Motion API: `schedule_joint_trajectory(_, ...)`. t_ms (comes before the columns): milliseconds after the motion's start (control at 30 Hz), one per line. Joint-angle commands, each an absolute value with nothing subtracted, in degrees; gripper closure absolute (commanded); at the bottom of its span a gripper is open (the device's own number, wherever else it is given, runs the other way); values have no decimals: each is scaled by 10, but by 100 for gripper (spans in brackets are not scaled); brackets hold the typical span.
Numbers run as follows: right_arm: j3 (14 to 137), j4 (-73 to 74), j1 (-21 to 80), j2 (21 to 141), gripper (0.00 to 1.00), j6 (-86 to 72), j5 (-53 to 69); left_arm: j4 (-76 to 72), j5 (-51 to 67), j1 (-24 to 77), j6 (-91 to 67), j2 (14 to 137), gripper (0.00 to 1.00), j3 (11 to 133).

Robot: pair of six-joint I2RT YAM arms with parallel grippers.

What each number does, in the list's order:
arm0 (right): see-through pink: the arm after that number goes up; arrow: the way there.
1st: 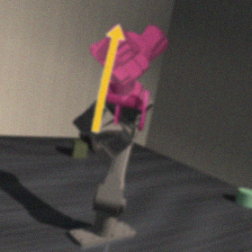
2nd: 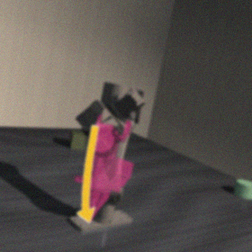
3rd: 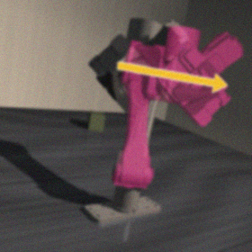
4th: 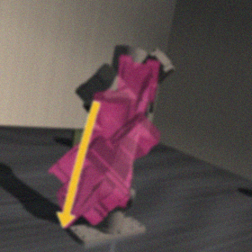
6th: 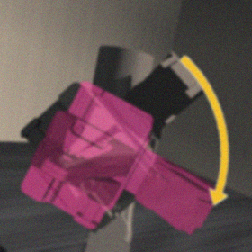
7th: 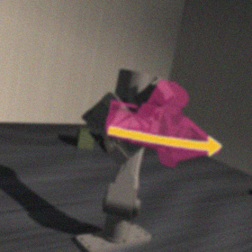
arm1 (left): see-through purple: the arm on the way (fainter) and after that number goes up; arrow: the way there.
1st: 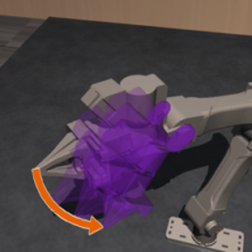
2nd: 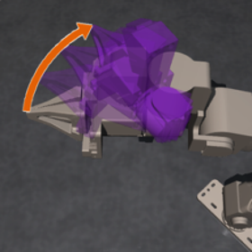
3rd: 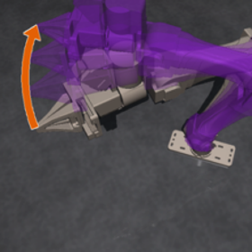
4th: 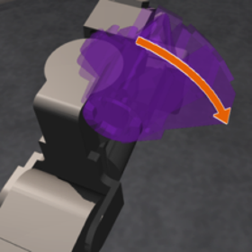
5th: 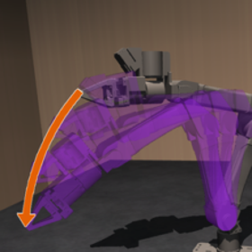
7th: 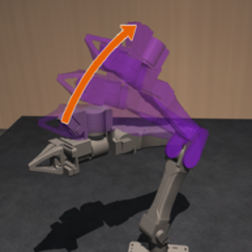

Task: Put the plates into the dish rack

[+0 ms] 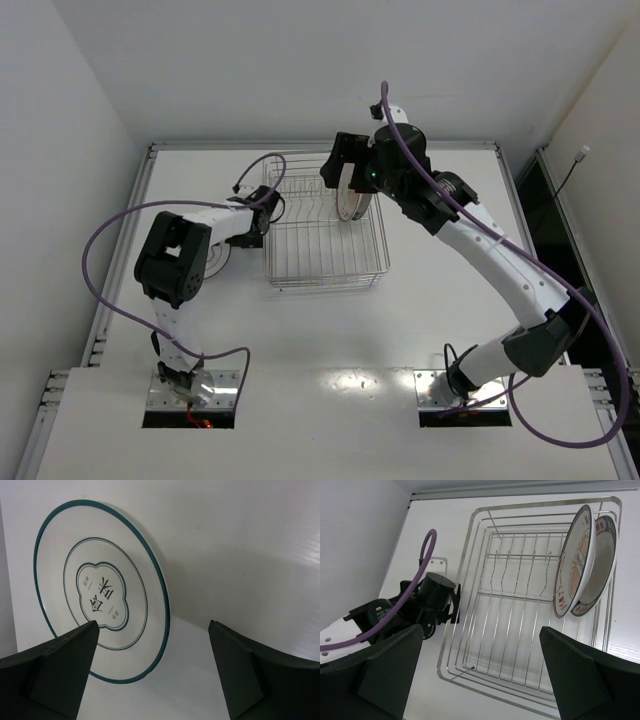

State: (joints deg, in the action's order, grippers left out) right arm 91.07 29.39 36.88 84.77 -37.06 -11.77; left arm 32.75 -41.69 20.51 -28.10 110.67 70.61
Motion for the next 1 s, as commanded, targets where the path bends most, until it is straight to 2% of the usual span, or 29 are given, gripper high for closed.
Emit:
schedule_joint_trajectory(0,905,265,360,825,0,-363,-113,360,-416,190,-286,1130,14,720)
schedule_joint_trajectory(167,905,271,350,804,0,-368,-103,374,-379,142,-286,1179,33,728)
schedule_joint_trajectory(367,895,281,338,766,0,-368,-103,381,-359,106,-286,1212,41,744)
schedule_joint_trajectory(433,895,281,333,755,0,-368,-103,381,-359,100,-286,1212,51,744)
schedule_joint_trajectory(467,890,281,333,746,0,-368,-103,381,-359,92,-286,1212,62,744)
schedule_joint_trajectory(567,889,281,327,733,0,-368,-103,381,-345,85,-286,1218,84,744)
schedule_joint_trajectory(600,884,281,327,733,0,-368,-103,381,-345,85,-286,1218,97,744)
schedule_joint_trajectory(633,884,286,321,727,0,-368,-108,381,-345,85,-286,1218,100,744)
schedule_joint_trajectory(833,878,292,316,704,0,-368,-108,395,-338,85,-291,1199,100,753)
schedule_joint_trajectory(967,878,304,316,693,0,-368,-108,408,-337,80,-306,1087,100,773)
